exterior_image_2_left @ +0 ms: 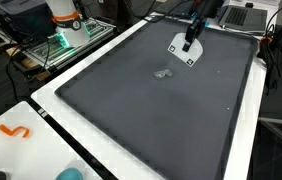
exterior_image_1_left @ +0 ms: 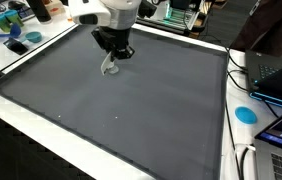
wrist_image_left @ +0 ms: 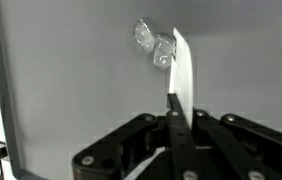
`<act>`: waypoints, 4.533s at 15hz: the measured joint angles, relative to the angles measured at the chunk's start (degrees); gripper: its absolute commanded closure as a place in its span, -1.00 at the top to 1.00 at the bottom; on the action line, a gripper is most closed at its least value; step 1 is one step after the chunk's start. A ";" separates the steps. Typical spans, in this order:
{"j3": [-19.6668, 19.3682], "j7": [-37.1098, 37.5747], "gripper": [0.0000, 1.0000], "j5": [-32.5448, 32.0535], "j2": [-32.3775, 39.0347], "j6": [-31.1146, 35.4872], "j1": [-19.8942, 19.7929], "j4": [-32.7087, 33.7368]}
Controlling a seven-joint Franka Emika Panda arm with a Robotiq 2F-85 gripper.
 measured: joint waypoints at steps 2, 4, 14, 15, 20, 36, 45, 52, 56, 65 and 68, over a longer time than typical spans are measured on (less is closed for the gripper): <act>-0.22 -0.54 -0.98 1.20 -0.01 1.02 -0.55 0.49; -0.37 -1.35 -0.98 2.31 -0.05 2.31 -1.33 0.72; -0.93 -9.08 -0.98 9.44 -1.02 10.55 -7.21 -0.22; -1.00 -9.90 -0.98 10.25 -1.43 11.20 -7.86 -0.72; -0.89 -16.72 -0.98 16.18 -4.54 16.49 -11.28 -5.14; 1.73 -52.90 -0.98 43.21 -17.95 27.04 -21.54 -26.48; 1.52 -67.47 -0.98 53.13 -21.68 27.38 -22.27 -32.39; 1.40 -74.26 -0.98 55.97 -23.82 28.78 -21.91 -35.94; 1.40 -76.19 -0.98 56.03 -24.89 29.37 -21.27 -37.36; 1.41 -77.81 -0.98 54.19 -26.84 31.27 -18.33 -38.27; 1.40 -77.46 -0.98 49.96 -27.49 31.27 -17.34 -38.12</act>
